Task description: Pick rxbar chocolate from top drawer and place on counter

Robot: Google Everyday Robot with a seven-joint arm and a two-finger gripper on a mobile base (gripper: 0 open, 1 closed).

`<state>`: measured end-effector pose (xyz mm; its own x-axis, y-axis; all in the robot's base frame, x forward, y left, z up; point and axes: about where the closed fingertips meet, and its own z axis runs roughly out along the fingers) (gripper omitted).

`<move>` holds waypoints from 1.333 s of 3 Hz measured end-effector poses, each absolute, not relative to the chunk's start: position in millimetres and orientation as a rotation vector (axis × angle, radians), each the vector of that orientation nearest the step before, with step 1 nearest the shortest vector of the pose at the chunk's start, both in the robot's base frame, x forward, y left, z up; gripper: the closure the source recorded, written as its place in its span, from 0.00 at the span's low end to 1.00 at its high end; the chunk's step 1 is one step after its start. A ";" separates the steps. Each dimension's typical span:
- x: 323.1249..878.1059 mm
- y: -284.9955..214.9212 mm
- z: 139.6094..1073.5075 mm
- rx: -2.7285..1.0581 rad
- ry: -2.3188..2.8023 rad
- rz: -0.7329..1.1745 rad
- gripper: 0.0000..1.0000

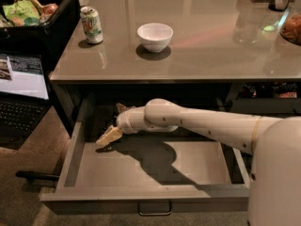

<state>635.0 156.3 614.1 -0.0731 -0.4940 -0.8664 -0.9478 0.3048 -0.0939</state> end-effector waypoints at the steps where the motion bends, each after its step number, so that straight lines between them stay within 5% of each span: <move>1: 644.2 159.2 583.7 -1.303 1.764 0.660 0.00; 4: 646.0 156.8 593.5 -1.294 1.779 0.654 0.65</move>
Offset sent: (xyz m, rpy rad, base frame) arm 0.0242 -0.0051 -0.0703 -0.0474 0.0810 -0.0831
